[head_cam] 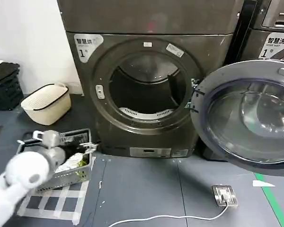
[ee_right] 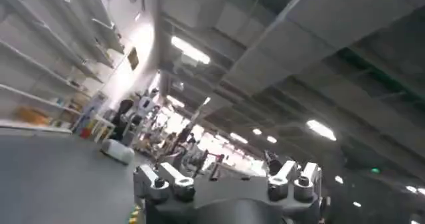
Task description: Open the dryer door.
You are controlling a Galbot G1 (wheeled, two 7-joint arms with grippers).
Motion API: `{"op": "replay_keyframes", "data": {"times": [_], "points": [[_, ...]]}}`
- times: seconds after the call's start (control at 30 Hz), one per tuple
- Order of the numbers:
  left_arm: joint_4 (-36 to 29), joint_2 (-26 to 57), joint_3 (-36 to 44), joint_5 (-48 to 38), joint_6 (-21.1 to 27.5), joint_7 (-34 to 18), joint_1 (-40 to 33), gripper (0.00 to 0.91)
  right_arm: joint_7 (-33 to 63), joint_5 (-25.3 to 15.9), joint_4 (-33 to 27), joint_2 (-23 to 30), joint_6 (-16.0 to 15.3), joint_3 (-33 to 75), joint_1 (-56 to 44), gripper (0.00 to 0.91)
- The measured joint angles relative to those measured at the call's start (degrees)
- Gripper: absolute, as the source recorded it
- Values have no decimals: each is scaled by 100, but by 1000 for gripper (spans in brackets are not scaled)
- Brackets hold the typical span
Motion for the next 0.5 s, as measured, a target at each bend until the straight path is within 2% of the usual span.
{"op": "replay_keyframes", "data": {"times": [0.3, 0.5], "points": [[711, 273, 79, -2245, 0, -1193, -385, 907, -7, 10, 36, -9, 103, -208, 63, 907], [1343, 198, 225, -3254, -2, -1614, -822, 907, 4, 37, 19, -5, 208, -278, 69, 907]]}}
